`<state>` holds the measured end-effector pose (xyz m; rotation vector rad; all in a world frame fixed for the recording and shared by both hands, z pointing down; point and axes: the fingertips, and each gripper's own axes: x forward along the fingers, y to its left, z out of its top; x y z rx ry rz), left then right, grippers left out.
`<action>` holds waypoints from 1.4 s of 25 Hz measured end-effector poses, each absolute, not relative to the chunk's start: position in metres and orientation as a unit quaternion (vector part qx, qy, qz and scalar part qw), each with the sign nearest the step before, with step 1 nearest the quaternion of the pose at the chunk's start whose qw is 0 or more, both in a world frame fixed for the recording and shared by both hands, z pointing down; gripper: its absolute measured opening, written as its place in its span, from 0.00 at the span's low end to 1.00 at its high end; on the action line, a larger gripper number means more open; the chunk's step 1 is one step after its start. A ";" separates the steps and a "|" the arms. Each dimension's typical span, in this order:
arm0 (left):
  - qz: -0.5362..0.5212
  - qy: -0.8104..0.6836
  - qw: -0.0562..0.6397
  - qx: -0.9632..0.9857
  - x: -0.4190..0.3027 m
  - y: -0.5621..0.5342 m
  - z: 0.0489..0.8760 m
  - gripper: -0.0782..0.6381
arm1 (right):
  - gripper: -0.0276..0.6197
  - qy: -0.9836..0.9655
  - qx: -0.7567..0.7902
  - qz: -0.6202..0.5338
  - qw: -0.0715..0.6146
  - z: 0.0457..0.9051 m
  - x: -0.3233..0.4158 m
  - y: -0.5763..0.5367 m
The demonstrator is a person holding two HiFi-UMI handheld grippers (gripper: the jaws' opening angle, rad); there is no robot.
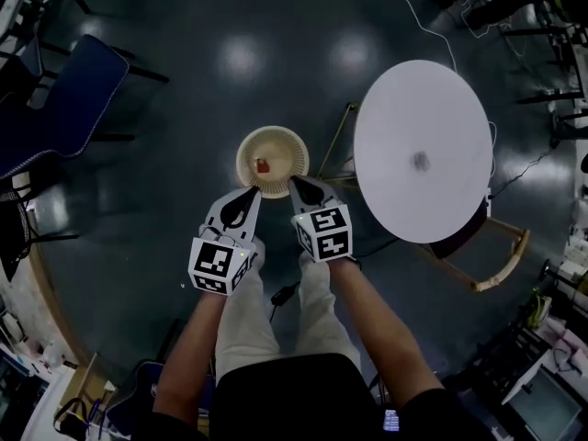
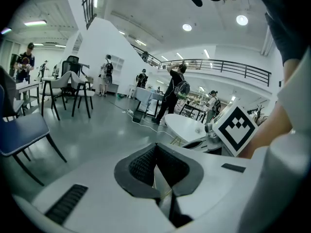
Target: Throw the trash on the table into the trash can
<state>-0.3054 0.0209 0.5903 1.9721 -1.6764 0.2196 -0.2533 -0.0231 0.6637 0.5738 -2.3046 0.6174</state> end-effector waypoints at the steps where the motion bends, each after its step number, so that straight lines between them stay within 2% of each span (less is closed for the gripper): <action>1: 0.079 -0.622 0.266 0.732 -0.303 0.021 0.582 0.13 | 0.07 -0.886 0.221 0.237 0.331 0.654 -0.250 -0.023; 10: 0.079 -0.590 0.253 0.763 -0.262 0.018 0.515 0.13 | 0.07 -0.901 0.225 0.229 0.292 0.570 -0.221 -0.015; 17: 0.066 -0.568 0.239 0.785 -0.218 0.003 0.491 0.13 | 0.07 -0.897 0.258 0.230 0.276 0.543 -0.175 -0.034; 35: 0.093 -0.461 0.226 0.853 -0.039 -0.088 0.502 0.13 | 0.07 -0.851 0.389 0.269 0.227 0.545 0.026 -0.112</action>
